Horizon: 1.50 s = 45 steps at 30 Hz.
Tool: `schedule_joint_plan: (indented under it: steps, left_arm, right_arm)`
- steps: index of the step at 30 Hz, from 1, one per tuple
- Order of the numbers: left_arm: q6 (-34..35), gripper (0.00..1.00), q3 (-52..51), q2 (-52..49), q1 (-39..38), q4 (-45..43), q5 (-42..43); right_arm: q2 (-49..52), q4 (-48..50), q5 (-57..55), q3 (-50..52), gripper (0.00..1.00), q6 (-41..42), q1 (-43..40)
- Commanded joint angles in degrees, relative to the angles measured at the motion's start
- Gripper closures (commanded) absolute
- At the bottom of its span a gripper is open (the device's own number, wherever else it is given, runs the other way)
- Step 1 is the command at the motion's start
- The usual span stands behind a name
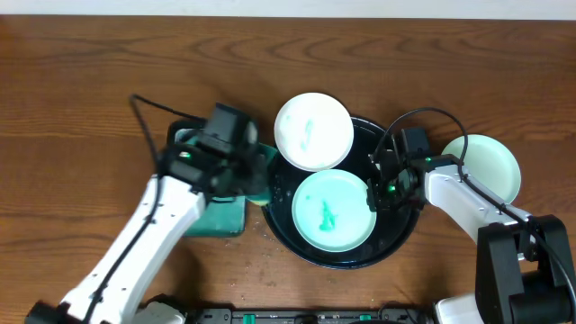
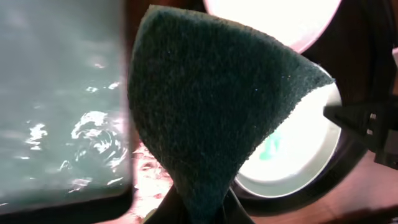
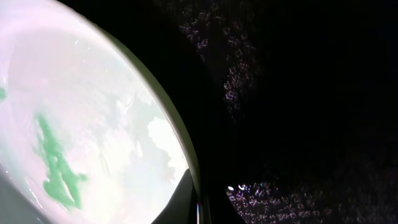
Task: Clean dirty plates on tray and stack at the side
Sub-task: 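Scrub the pale green plate with the sponge in the left gripper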
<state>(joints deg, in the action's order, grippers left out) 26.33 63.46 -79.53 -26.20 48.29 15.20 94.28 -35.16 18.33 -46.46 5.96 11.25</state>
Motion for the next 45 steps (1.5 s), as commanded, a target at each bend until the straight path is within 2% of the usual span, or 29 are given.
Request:
schedule_joint_plan:
  steps: [1, 9, 14, 22, 33, 37, 41, 45]
  left_arm:
    - [6.21, 0.93, -1.29, -3.45, -4.81, -3.37, 0.85]
    - [16.04, 0.93, -1.38, -16.50, -17.29, -17.53, 1.42]
    - [16.41, 0.93, -1.38, -23.56, -21.88, -25.09, 1.86]
    - [12.44, 0.93, -1.36, -30.84, -21.38, -18.97, -17.70]
    - [10.32, 0.92, 2.43, -30.95, -13.40, -6.88, -22.10]
    - [10.34, 0.93, 2.43, -30.95, -12.33, -6.03, -18.45]
    - [10.34, 0.93, 2.40, -30.97, -13.09, -9.40, -5.79]
    - [10.32, 0.93, 2.05, -31.04, -15.13, -17.29, 6.56]
  right_arm:
    - [1.64, -0.39, -1.11, 0.46, 0.99, 1.31, 0.11]
    - [1.64, -1.11, -1.14, 0.46, 0.99, 1.29, 0.11]
    - [1.64, -1.25, -1.14, 0.46, 0.99, 1.29, 0.11]
    - [1.64, -1.73, -1.14, 0.46, 0.99, 1.27, 0.11]
    - [1.64, -1.88, -1.79, 0.46, 0.99, 1.27, 0.11]
    - [1.64, -1.88, -1.81, 0.46, 0.99, 1.27, 0.11]
    - [1.64, -1.84, -1.81, 0.46, 0.99, 1.27, 0.11]
    - [1.64, -1.86, -1.81, 0.46, 0.99, 1.27, 0.11]
